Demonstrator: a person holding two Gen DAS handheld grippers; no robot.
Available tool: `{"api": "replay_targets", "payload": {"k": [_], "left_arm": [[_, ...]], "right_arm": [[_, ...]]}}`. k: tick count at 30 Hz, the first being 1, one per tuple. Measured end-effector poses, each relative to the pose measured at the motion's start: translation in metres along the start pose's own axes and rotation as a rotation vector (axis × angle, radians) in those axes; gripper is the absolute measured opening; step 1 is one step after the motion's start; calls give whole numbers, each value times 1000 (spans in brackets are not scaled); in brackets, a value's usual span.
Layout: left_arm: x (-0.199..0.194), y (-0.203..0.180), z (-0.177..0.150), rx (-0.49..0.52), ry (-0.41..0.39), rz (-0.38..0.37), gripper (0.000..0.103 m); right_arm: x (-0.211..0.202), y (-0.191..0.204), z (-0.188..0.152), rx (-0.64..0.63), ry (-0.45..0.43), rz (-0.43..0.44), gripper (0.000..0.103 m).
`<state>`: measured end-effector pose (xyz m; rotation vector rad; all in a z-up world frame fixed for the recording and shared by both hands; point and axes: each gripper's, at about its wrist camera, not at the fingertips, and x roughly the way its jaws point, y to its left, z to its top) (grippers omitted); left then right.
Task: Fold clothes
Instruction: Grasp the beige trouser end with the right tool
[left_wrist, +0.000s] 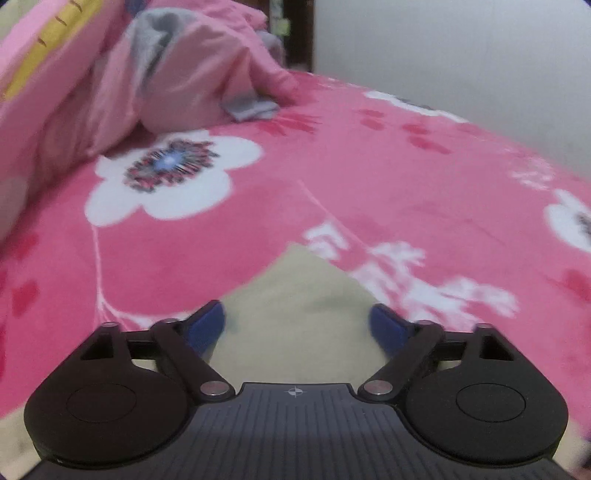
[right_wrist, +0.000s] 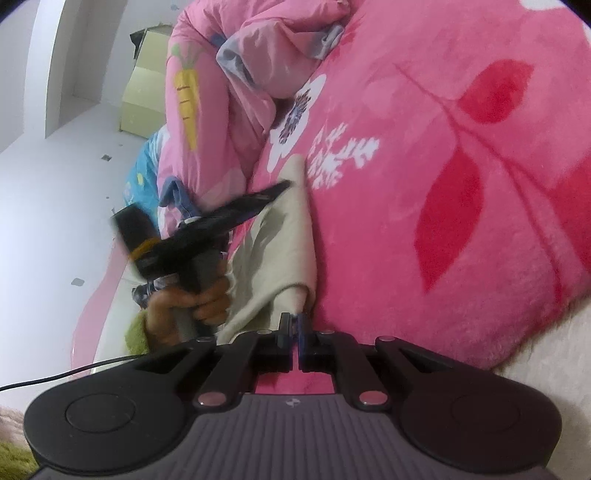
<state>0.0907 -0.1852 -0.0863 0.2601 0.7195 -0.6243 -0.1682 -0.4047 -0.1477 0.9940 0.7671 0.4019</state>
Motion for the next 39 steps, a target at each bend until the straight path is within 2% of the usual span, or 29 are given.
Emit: {"api": "replay_targets", "payload": {"k": [2,4,7,10,13,15,18,20,23,25,27,29,30,31,35,36,39], "left_arm": [[10,16,3,-129,13,-6,94],[14,27,2,-200,19,-36,94],[12,23,0,-186,5,-26,95],[12,24,-2,-193,-6,-23,96],[13,26,-4,-209,-13,-21,96],[13,28,-5,-218,-19,-18,96],[13,30,-7,-224,-28,-24,96],[14,31,-8,-228,-30,-23,96],[13,32,-8,-234,-33,-26,96],[12,33,-8,-244,-36,-33,96],[11,37,-10,-264,-45,-46,95],[10,41,-12,-286,-55,-63,95],[10,43,-13,-298,-60,-72,95],[10,44,-14,-304,-64,-78,95],[10,51,-18,-339,-84,-107,95],[10,53,-19,-353,-89,-114,94],[9,60,-22,-389,-105,-142,94]], "right_arm": [[-4,10,3,-66,-41,-48,5],[-13,19,11,-136,-105,-73,5],[-9,27,36,-188,-146,-52,8],[29,32,65,-218,-120,-50,9],[76,31,77,-219,-25,-44,9],[93,29,65,-232,64,-49,7],[81,35,29,-279,118,-17,1],[65,34,10,-240,155,14,1],[48,31,-10,-223,219,-49,1],[35,35,1,-224,170,-42,4],[31,44,31,-229,76,-28,5],[28,53,62,-234,-22,-13,18],[39,55,78,-239,-34,-33,19],[55,53,93,-229,-28,-66,20],[133,26,128,-116,146,-83,18],[138,21,129,-103,170,-68,14],[146,7,129,-70,229,-17,9]]}}
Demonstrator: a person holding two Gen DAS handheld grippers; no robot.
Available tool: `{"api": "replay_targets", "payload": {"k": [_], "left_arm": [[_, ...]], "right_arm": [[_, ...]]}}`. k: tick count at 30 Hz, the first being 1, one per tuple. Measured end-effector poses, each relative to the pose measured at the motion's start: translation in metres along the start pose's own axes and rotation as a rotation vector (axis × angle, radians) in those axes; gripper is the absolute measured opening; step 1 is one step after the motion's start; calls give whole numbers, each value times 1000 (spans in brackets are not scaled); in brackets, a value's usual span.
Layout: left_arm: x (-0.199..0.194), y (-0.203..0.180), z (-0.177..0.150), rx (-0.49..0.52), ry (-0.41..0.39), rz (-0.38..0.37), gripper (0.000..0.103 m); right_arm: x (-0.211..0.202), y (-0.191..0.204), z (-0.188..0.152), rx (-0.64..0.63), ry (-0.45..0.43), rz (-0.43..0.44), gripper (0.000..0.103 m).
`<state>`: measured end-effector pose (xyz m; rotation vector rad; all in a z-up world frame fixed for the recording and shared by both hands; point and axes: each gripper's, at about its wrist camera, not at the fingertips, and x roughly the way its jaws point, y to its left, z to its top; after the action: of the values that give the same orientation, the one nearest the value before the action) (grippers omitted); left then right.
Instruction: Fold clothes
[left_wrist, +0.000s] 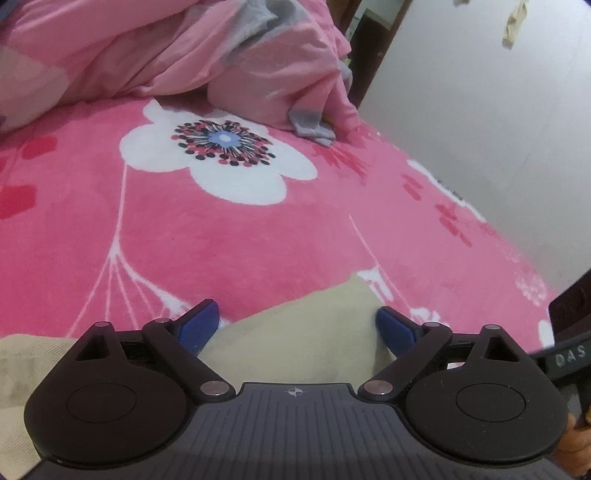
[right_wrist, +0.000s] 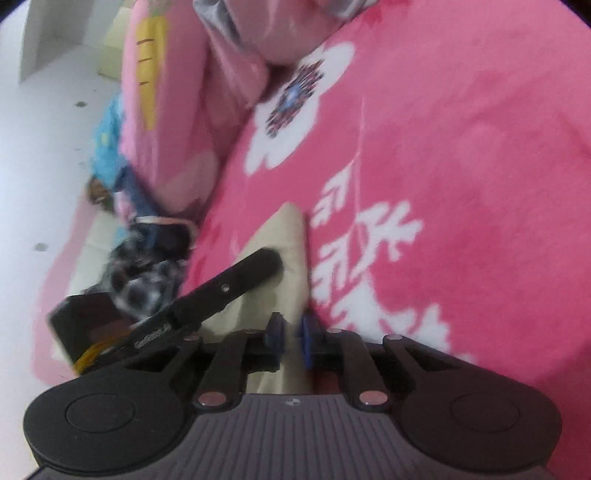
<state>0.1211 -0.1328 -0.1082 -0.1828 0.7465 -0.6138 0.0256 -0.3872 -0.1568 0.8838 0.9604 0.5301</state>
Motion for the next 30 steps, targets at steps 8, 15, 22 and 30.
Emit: {"api": "replay_targets", "payload": {"k": [8,15,22,30], "left_arm": [[1,1,-2,11,-11,3,92],[2,0,-2,16,-9,18,91],[-22,7,7,-103,-12,17,91],[-77,-7,-13,33,-12,-23,92]], "right_arm": [[-33,5,-57,-23,134,68,8],[-85,-7,-101,51,76,49,1],[-88,-1,-48,66,-126,46,41],[6,9,15,-13,-56,3,11]]}}
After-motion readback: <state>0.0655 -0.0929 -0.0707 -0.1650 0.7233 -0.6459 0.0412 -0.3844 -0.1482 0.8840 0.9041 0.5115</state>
